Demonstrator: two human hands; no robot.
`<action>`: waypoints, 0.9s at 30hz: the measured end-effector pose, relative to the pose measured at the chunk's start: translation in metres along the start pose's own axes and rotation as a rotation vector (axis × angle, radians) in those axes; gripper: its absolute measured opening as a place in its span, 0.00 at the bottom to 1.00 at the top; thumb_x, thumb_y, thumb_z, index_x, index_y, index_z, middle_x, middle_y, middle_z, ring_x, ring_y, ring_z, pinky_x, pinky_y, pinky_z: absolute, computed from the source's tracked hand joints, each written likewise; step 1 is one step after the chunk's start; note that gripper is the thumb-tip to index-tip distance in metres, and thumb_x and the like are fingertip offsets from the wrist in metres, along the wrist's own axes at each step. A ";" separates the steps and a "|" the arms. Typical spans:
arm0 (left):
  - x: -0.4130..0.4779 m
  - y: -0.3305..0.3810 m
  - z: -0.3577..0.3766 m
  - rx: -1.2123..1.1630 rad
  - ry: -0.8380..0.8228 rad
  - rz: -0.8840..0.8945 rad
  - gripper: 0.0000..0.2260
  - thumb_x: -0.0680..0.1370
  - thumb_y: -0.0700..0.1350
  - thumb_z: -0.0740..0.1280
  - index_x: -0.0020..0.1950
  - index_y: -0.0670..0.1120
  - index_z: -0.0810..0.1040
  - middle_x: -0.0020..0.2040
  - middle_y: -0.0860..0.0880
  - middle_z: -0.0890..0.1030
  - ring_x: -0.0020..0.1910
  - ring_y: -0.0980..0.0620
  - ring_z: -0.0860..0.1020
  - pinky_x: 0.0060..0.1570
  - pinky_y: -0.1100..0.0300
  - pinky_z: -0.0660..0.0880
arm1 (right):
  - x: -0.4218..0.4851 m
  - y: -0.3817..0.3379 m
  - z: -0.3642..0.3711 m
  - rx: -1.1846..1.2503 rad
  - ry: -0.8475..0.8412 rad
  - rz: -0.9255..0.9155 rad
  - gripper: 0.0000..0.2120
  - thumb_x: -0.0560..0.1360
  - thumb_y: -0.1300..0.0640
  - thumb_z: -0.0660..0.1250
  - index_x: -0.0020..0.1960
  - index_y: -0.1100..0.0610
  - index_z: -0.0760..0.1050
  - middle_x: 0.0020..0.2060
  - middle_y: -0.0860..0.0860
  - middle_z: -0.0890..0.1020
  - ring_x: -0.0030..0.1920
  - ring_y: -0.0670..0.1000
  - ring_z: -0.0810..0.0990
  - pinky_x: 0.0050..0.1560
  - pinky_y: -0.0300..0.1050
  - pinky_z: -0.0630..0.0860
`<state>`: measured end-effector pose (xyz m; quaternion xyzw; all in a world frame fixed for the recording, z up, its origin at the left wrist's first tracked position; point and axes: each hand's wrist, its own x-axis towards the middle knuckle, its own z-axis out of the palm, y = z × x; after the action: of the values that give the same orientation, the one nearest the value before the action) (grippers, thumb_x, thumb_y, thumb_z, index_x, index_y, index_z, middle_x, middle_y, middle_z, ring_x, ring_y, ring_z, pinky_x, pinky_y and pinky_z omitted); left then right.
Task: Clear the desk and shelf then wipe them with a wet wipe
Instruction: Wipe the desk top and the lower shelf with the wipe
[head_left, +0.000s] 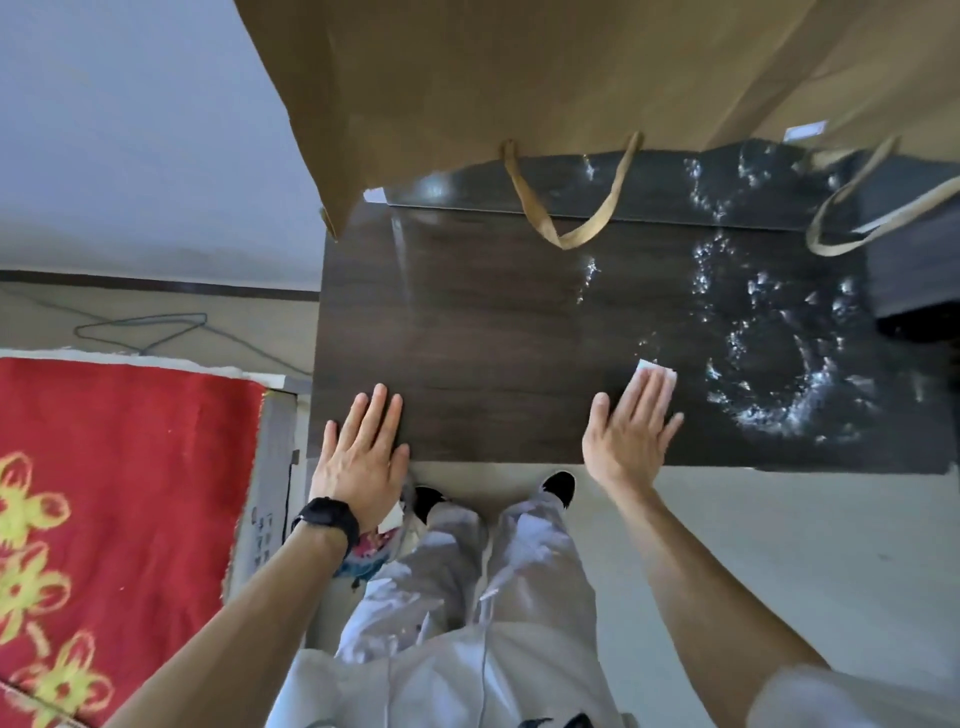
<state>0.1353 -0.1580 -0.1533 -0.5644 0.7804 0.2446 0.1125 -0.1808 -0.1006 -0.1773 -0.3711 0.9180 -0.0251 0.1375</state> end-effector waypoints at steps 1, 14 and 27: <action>-0.001 0.000 0.000 -0.002 -0.002 -0.006 0.27 0.83 0.56 0.48 0.81 0.52 0.47 0.81 0.53 0.43 0.79 0.50 0.43 0.76 0.43 0.50 | -0.004 -0.016 0.003 0.029 0.026 0.031 0.34 0.82 0.41 0.44 0.80 0.63 0.46 0.80 0.59 0.49 0.80 0.57 0.44 0.74 0.69 0.54; 0.020 0.031 -0.003 0.006 0.041 0.055 0.28 0.81 0.57 0.48 0.80 0.52 0.52 0.81 0.51 0.49 0.80 0.48 0.49 0.74 0.41 0.54 | 0.039 0.017 -0.011 -0.016 0.050 0.000 0.33 0.82 0.42 0.45 0.81 0.60 0.47 0.81 0.55 0.51 0.81 0.53 0.45 0.74 0.70 0.52; 0.029 0.061 -0.006 0.010 -0.019 -0.022 0.27 0.83 0.56 0.50 0.81 0.53 0.46 0.81 0.52 0.42 0.80 0.48 0.43 0.76 0.43 0.51 | 0.086 0.000 -0.014 0.015 0.053 -0.033 0.32 0.82 0.42 0.41 0.81 0.57 0.45 0.81 0.52 0.49 0.80 0.51 0.42 0.75 0.69 0.49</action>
<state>0.0690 -0.1701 -0.1457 -0.5701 0.7742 0.2447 0.1253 -0.2434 -0.1605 -0.1844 -0.3845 0.9148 -0.0442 0.1154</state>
